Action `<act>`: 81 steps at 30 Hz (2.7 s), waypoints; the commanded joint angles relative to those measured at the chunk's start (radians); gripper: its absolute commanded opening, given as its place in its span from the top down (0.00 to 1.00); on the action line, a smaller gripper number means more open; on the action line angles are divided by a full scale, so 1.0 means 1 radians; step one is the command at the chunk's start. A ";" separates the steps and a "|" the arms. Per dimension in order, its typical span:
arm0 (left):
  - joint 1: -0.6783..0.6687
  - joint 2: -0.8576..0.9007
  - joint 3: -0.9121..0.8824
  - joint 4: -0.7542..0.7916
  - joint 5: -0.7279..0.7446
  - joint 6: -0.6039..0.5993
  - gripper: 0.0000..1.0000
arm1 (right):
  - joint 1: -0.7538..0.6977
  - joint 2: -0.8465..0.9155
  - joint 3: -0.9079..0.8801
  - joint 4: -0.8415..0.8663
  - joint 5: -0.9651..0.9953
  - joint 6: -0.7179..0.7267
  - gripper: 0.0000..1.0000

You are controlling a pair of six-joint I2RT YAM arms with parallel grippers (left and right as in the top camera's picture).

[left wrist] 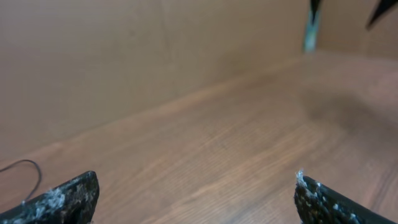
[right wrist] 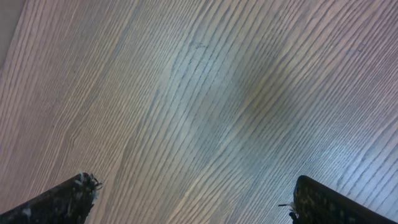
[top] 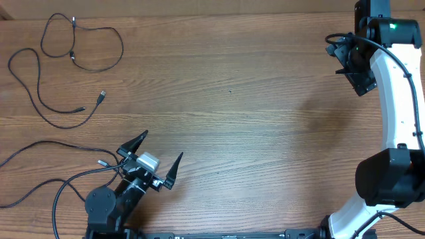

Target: Untangle cables

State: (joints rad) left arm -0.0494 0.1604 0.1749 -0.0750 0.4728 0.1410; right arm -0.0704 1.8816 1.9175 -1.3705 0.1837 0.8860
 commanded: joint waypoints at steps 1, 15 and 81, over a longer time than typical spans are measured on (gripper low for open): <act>0.008 -0.052 -0.063 0.046 -0.090 -0.131 0.00 | 0.001 -0.007 0.006 0.003 0.010 -0.004 0.00; 0.008 -0.157 -0.169 0.113 -0.221 -0.190 0.00 | 0.001 -0.007 0.006 0.003 0.010 -0.005 0.00; 0.011 -0.157 -0.170 0.000 -0.506 -0.092 0.00 | 0.001 -0.007 0.006 0.003 0.010 -0.004 0.00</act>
State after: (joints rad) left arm -0.0448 0.0139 0.0109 -0.0792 -0.0414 0.0296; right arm -0.0704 1.8816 1.9175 -1.3705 0.1833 0.8852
